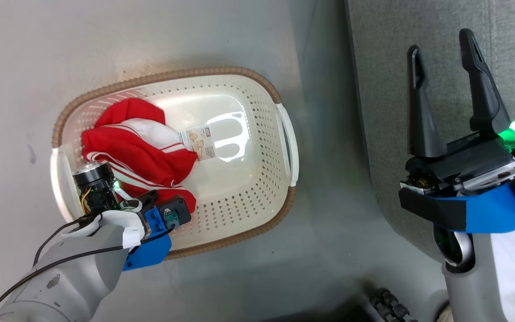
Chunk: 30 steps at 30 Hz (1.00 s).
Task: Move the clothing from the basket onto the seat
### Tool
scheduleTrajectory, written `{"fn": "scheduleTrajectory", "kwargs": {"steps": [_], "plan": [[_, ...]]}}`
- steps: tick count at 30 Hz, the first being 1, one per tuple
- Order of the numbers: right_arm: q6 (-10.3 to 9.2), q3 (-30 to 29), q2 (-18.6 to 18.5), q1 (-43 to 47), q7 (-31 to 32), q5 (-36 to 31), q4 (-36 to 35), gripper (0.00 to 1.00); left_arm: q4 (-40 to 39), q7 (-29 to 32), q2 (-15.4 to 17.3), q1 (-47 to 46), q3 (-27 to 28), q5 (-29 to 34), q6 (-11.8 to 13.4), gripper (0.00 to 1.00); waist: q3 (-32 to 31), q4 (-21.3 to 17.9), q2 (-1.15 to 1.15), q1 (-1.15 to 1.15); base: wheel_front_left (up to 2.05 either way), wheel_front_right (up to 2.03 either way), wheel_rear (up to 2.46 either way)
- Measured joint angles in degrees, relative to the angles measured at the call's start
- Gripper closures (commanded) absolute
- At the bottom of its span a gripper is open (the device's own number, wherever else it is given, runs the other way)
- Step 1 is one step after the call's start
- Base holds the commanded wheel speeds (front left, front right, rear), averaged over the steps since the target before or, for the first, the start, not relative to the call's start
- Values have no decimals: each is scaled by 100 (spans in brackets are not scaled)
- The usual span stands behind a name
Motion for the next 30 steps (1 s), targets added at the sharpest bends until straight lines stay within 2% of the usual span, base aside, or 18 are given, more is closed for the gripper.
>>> {"fn": "scheduleTrajectory", "kwargs": {"steps": [16, 30], "plan": [[0, -54, 1, 297, 0, 49, 287, 0, -146, -408, -299, 158, 0, -543, 0, 100, -1059, 261, 0, -1, 0, 0, 0], [0, -46, 1, 575, 0, 44, 490, 0, -436, -602, -381, 460, 0, -1001, 0, 100, -1969, 458, 0, 0, 0, 0, 0]]}}
